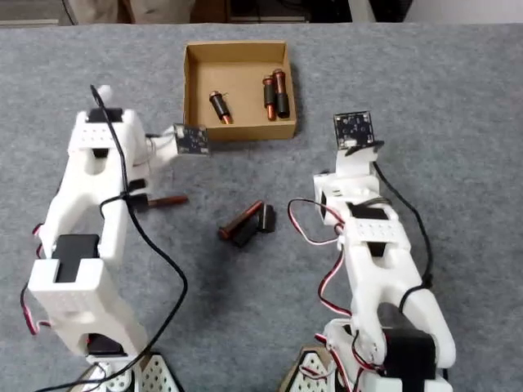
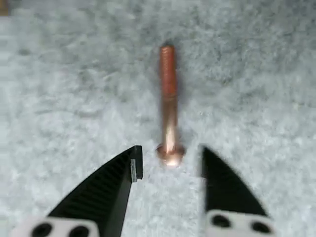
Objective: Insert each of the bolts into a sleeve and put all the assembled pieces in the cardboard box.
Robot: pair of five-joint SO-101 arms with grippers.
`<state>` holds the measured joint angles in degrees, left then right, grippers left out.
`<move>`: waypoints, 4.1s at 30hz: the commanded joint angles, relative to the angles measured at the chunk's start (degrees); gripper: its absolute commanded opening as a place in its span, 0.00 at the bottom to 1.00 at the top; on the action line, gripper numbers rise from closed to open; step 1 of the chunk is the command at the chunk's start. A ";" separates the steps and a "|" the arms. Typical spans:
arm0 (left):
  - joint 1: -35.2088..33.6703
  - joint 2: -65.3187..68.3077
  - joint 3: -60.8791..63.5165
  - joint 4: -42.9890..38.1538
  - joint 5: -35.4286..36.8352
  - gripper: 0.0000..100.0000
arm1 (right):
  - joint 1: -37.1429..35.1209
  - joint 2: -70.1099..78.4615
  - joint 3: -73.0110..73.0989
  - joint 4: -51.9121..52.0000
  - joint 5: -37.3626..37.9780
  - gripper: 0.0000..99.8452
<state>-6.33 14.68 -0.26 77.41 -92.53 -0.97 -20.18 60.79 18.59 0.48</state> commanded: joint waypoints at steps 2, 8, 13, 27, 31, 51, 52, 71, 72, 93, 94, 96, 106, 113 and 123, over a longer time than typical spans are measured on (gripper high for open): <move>-1.41 0.22 -5.63 2.64 -3.60 0.30 | -0.48 -0.48 -8.40 11.43 -0.26 0.12; 0.00 -0.31 -6.42 3.43 19.87 0.30 | -1.71 -0.48 -19.21 22.51 -0.26 0.12; 2.99 -0.57 -14.24 17.85 58.55 0.30 | -4.00 -0.40 -30.99 38.24 -1.41 0.12; 1.58 9.63 -16.62 18.37 126.15 0.19 | -5.76 0.04 -39.08 50.99 -4.31 0.12; 1.23 10.33 -16.00 18.73 135.65 0.18 | -5.76 0.04 -36.44 46.86 -4.31 0.12; -3.60 12.35 -4.84 8.18 135.12 0.18 | -5.67 0.04 -34.42 41.58 -3.96 0.12; -3.78 12.70 -3.78 7.47 134.15 0.18 | -5.67 0.04 -34.33 41.58 -3.08 0.12; 1.49 14.29 -3.78 4.40 132.92 0.17 | -5.67 0.04 -34.42 41.49 -0.18 0.12; 1.14 14.37 -4.22 4.13 132.92 0.16 | -5.76 0.04 -34.42 41.49 -0.26 0.12; 8.62 14.37 -24.53 3.87 91.96 0.03 | -5.67 -0.04 -30.55 35.08 -0.35 0.12; 9.32 14.46 -24.70 4.13 87.21 0.03 | -5.67 -0.04 -29.85 34.37 -0.35 0.12; 10.29 14.46 -24.26 5.10 77.63 0.03 | -5.76 -0.13 -28.35 33.14 -0.35 0.12; 8.53 22.55 -29.98 9.85 58.37 0.07 | -5.32 -0.48 -21.41 27.34 -0.35 0.13; 7.82 29.05 -46.24 20.48 64.18 0.21 | -5.41 -1.89 -25.36 31.30 0.00 0.13; 7.47 26.68 -38.95 23.47 86.33 0.16 | -5.32 -2.95 -43.74 52.75 0.09 0.12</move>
<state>1.85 45.80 -44.66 100.09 -12.09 -5.89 -20.88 23.34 66.59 0.22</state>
